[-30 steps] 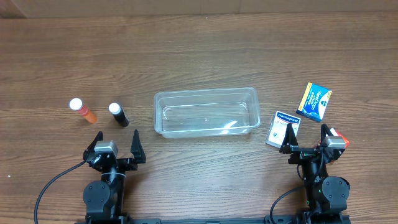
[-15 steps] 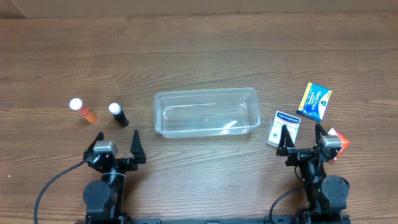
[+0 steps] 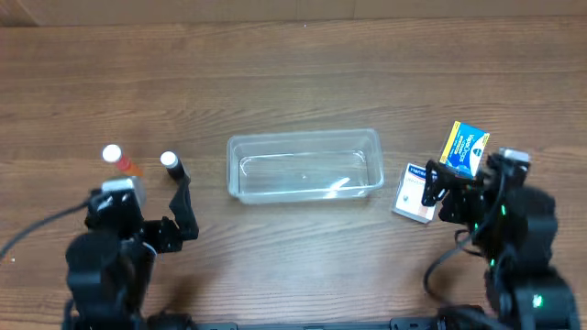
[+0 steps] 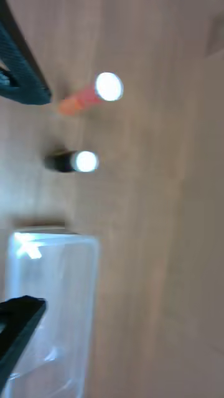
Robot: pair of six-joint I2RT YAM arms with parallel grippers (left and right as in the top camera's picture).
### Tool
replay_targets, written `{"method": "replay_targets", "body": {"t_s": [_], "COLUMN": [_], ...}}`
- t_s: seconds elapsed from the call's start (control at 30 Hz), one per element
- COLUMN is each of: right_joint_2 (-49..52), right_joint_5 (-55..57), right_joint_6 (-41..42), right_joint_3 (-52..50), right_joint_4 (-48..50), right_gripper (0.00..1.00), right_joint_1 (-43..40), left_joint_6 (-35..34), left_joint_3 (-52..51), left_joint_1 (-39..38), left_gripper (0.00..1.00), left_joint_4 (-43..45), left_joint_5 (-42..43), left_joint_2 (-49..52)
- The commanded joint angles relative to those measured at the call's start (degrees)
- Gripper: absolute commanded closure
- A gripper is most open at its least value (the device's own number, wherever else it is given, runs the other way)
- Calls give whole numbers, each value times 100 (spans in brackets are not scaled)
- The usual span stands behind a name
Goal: Pack container
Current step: 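Grasp the dark white-capped bottle with the left gripper, place it in container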
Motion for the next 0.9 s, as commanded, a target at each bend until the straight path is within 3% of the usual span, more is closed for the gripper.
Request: {"method": "replay_targets", "body": {"t_s": [0.0,0.13,0.2,0.33,0.63,0.87], "right_joint_2": [1185,1987,2039,2041,2041,2041], "right_joint_5": [9,4,11,26,4,7], "right_joint_6": [-35,-33,-33,-35,-33,-33], "right_joint_3": [1104,1528,1528,1528,1523,1523], "right_joint_4": [-861,-1613,-1606,-1652,-1700,-1720], "right_gripper": [0,0,0,0,0,0], "right_joint_1": [37,37,37,37,37,37], "left_joint_6": [-35,-35,7,-407,-424,-560], "left_joint_3": [1504,2763,2931,3163,3171,3169], "left_joint_1": [24,24,24,225,337,337], "left_gripper": [0,0,0,0,0,0], "left_joint_4": [-1088,-2531,-2583,-2358,-2048,-1237], "left_joint_5": [28,199,170,24,26,24], "left_joint_2": [1502,2752,3016,3799,6323,6985]}}
